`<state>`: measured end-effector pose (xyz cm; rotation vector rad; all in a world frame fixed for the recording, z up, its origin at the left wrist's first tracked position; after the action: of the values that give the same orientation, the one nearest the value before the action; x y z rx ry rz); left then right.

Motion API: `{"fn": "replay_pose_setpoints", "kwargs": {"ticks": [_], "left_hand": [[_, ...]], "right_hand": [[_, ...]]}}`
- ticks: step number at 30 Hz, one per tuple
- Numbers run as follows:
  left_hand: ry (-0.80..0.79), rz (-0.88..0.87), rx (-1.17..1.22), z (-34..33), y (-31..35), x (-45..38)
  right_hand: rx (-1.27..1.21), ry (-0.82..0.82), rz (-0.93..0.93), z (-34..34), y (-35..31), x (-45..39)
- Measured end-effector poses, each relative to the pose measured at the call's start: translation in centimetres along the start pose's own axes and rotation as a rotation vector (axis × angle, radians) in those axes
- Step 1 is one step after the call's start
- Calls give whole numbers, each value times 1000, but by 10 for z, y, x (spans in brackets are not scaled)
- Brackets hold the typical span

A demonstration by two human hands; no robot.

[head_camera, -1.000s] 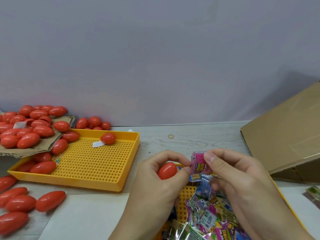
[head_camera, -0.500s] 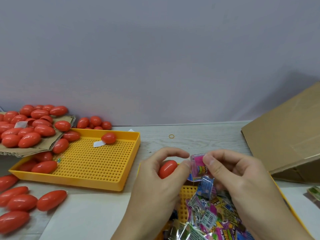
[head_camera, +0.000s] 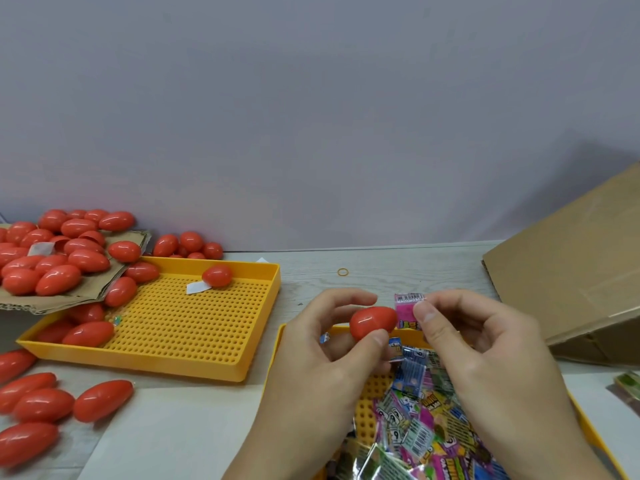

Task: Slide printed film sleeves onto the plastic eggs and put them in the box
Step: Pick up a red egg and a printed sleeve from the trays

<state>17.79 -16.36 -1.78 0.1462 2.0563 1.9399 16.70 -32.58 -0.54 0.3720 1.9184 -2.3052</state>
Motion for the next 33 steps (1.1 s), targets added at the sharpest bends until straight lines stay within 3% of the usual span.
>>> {"fn": "replay_pose_setpoints", "kwargs": {"ticks": [18,33], "left_hand": [[19,-68,146,6,0,-2],[29,-16,183,6,-5,-3]], "right_hand": [[-28,-16,5,-1,-3,0],[8,-96,40,-9,-8,-1]]}}
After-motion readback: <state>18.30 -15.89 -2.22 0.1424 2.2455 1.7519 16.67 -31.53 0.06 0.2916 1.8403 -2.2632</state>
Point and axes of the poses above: each hand's wrist, its own x-axis away from the middle knuckle, its own z-axis out of the back of the hand, y = z × x, the point moved 9 cm from there along -x, towards the middle knuckle, and after that the axes turned 10 degrees about -y, right-handed, at the moved point
